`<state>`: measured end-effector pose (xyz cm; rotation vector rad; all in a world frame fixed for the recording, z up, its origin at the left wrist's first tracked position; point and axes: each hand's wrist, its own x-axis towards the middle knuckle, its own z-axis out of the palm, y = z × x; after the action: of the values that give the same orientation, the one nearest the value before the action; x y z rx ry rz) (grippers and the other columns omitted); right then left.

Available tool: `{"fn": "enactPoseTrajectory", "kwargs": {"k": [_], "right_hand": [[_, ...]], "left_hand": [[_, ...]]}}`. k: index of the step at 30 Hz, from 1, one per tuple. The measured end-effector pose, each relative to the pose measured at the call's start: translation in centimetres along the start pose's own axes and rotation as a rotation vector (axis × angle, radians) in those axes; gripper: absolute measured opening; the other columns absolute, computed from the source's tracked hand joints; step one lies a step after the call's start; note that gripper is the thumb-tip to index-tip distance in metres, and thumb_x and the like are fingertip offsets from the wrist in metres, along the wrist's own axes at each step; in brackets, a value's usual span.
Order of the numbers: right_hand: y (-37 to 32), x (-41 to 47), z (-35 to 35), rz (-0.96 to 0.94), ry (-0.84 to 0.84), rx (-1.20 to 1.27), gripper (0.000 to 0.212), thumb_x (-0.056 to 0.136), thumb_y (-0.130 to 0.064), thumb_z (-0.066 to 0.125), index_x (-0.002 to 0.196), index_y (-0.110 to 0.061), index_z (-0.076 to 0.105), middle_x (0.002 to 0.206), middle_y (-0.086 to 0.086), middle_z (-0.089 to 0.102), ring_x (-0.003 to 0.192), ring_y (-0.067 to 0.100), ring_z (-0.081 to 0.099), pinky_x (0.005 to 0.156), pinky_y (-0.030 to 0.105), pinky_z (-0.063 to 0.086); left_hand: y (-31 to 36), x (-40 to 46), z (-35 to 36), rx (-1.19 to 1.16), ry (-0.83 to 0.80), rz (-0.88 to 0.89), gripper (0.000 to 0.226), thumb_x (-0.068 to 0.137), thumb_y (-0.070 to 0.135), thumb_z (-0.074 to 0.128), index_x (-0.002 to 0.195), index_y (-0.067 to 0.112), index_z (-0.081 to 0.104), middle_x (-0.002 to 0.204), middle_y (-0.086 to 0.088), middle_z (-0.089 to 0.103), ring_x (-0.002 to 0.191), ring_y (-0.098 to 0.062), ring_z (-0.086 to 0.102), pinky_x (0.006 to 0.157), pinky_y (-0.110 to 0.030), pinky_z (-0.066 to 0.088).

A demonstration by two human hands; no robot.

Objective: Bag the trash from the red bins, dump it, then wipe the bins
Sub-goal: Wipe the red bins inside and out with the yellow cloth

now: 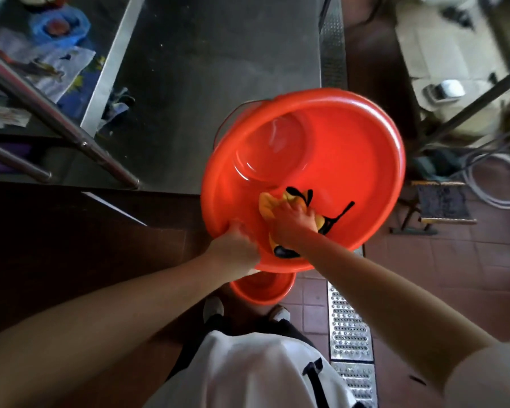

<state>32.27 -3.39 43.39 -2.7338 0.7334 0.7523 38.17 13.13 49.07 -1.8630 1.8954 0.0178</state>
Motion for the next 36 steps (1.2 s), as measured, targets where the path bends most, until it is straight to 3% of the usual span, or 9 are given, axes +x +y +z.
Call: {"fn": "enactPoseTrajectory", "kwargs": {"k": [4,7,11,17,19,23,27,32,36], "right_hand": [[-0.1,-5.2,0.8,-0.018,0.084,0.013,0.063,0.101,-0.048,0.037,0.158,-0.037,0.014,0.158,-0.004,0.028,0.142,0.028,0.027,0.107,0.055,0.029],[-0.2,-7.7,1.5,-0.021,0.123,-0.026,0.055,0.101,-0.049,0.036,0.153,-0.034,0.030,0.154,-0.001,0.033,0.143,0.029,0.027,0.108,0.053,0.027],[0.0,-9.1,1.9,-0.009,0.181,0.033,0.053,0.098,-0.057,0.034,0.145,-0.034,0.040,0.143,0.004,0.042,0.138,0.029,0.033,0.107,0.053,0.027],[-0.1,-10.8,2.6,-0.113,0.074,-0.064,0.104,0.074,-0.091,0.027,0.157,-0.030,0.024,0.160,-0.005,0.033,0.147,0.025,0.028,0.111,0.053,0.026],[0.3,-10.9,2.2,-0.152,0.065,-0.149,0.105,0.071,-0.086,0.047,0.157,-0.027,0.028,0.155,-0.003,0.041,0.143,0.026,0.037,0.107,0.051,0.030],[1.2,-11.0,0.2,-0.209,0.187,-0.246,0.093,0.056,-0.067,0.079,0.136,-0.025,0.062,0.123,-0.004,0.069,0.112,0.025,0.066,0.083,0.044,0.053],[3.1,-11.0,-1.6,-0.277,0.282,-0.379,0.071,0.056,-0.057,0.082,0.118,-0.024,0.072,0.111,-0.002,0.072,0.102,0.027,0.069,0.078,0.043,0.054],[4.0,-11.0,-2.7,-0.248,0.302,-0.528,0.059,0.056,-0.037,0.081,0.112,-0.022,0.074,0.107,0.001,0.073,0.101,0.029,0.069,0.085,0.049,0.055],[3.8,-10.7,-2.3,-0.291,0.363,-0.532,0.044,0.065,-0.030,0.075,0.109,-0.024,0.075,0.103,-0.001,0.073,0.096,0.028,0.069,0.084,0.048,0.055]], "left_hand": [[-0.1,0.0,0.3,0.068,-0.050,0.001,0.060,0.077,0.066,0.059,0.092,0.012,0.078,0.089,-0.018,0.074,0.086,-0.041,0.070,0.085,-0.052,0.052],[-0.5,0.3,0.3,0.076,-0.124,0.044,0.070,0.089,0.061,0.049,0.118,0.000,0.066,0.115,-0.031,0.065,0.109,-0.052,0.059,0.097,-0.061,0.041],[-1.0,0.5,-0.7,0.064,-0.147,0.090,0.053,0.097,0.046,0.044,0.116,0.002,0.067,0.113,-0.027,0.066,0.108,-0.050,0.059,0.095,-0.064,0.040],[-2.4,-0.2,-1.0,0.092,-0.141,0.162,0.049,0.095,0.050,0.048,0.110,0.008,0.070,0.106,-0.015,0.069,0.102,-0.037,0.063,0.093,-0.053,0.040],[-3.0,-0.5,-0.8,0.090,-0.100,0.136,0.059,0.094,0.058,0.044,0.109,0.007,0.069,0.105,-0.016,0.069,0.100,-0.035,0.062,0.093,-0.048,0.040],[-5.5,-0.9,-0.7,0.123,-0.016,0.109,0.067,0.090,0.067,0.041,0.108,0.009,0.068,0.102,-0.013,0.070,0.095,-0.030,0.063,0.088,-0.040,0.040],[-8.7,-1.7,-1.0,0.183,-0.019,0.066,0.068,0.088,0.068,0.044,0.114,0.009,0.065,0.110,-0.014,0.069,0.103,-0.031,0.062,0.101,-0.045,0.033],[-11.7,-2.7,-2.3,0.374,-0.117,0.019,0.070,0.088,0.060,0.055,0.132,0.006,0.057,0.132,-0.021,0.059,0.127,-0.041,0.049,0.115,-0.061,0.008],[-8.9,-1.8,-2.3,0.289,-0.181,-0.098,0.085,0.092,0.059,0.049,0.151,0.002,0.026,0.154,-0.030,0.026,0.140,-0.052,0.026,0.110,-0.074,0.002]]}}
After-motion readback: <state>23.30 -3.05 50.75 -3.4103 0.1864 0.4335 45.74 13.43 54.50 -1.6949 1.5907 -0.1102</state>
